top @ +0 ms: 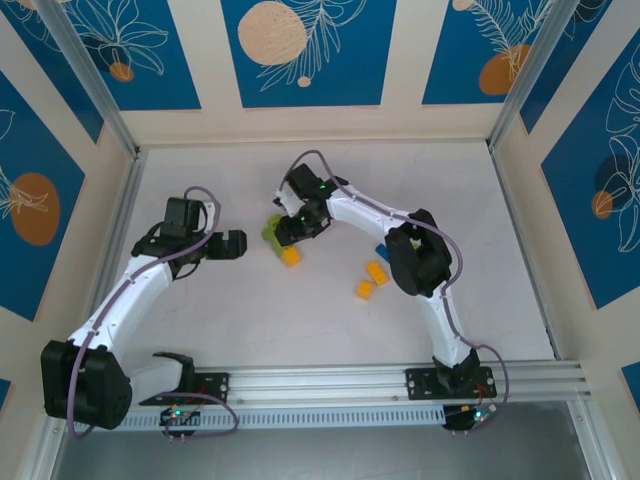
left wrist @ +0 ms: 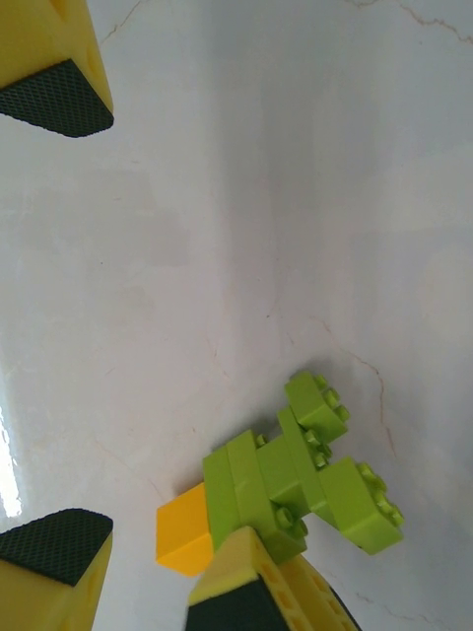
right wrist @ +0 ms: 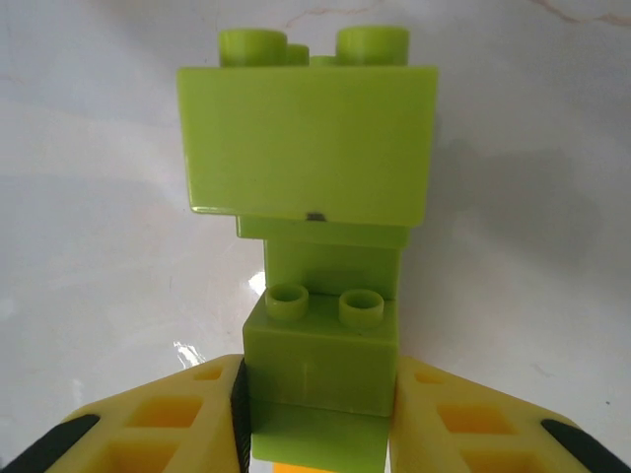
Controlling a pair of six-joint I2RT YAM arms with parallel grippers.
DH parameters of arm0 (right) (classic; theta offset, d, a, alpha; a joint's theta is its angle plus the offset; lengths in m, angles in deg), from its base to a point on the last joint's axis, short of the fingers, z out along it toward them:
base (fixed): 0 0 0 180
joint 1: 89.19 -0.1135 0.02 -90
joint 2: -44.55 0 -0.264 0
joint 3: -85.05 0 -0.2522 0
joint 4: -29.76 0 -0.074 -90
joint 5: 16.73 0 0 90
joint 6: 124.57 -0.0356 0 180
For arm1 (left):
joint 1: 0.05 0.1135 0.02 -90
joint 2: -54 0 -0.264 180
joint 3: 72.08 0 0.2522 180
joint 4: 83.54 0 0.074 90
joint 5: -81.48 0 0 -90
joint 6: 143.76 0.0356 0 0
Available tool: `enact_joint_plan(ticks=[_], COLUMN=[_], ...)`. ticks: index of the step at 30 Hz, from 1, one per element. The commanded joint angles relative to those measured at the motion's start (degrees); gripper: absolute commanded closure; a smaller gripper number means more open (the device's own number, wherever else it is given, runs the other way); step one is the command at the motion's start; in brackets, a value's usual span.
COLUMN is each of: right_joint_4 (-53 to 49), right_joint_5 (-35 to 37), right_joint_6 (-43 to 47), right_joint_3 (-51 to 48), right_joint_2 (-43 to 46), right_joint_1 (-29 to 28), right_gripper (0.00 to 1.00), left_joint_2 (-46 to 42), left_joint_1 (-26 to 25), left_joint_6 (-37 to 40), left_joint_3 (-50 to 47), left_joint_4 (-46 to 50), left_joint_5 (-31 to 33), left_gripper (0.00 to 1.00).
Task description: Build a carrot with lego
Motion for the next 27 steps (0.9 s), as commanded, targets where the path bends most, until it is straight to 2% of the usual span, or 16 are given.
enact_joint_plan(ticks=[1, 8, 13, 17, 22, 25, 27], right_joint_4=[1.80, 7.28, 9.27, 8.83, 6.11, 4.37, 3.15], right_joint_5=[-6.11, -10.97, -13.90, -13.52, -8.38, -2.74, 1.99], right_joint_6=[-4.61, -11.39, -15.19, -16.35, -15.23, -13.51, -12.22], right_joint_3=[-3.38, -5.93, -3.92, -1.73, -1.76, -4.83, -8.28], right_joint_2=[-1.03, -3.09, -5.81, -6.81, -3.79, 1.97, 8.25], right_joint_1=[3.17, 7.11, 8.22, 7.91, 6.89, 5.71, 4.92], right_gripper=[0.63, 0.61, 0.55, 0.48, 0.42, 0.42, 0.42], left_joint_2=[-0.54, -0.47, -0.47, -0.47, -0.50, -1.85, -4.07], left_joint_1=[0.75, 0.85, 0.81, 0.96, 0.94, 0.92, 0.95], left_joint_6=[0.62, 0.69, 0.72, 0.71, 0.72, 0.19, -0.65], left_joint_3=[-0.57, -0.73, -0.74, -0.73, -0.73, -1.22, -2.57], left_joint_4=[-0.84, -1.26, -1.22, -1.32, -1.42, -2.89, -5.88], left_joint_5=[-1.62, -2.24, -2.15, -2.39, -2.50, -2.66, -4.99], left_gripper=[0.00, 0.00, 0.01, 0.01, 0.01, 0.01, 0.01])
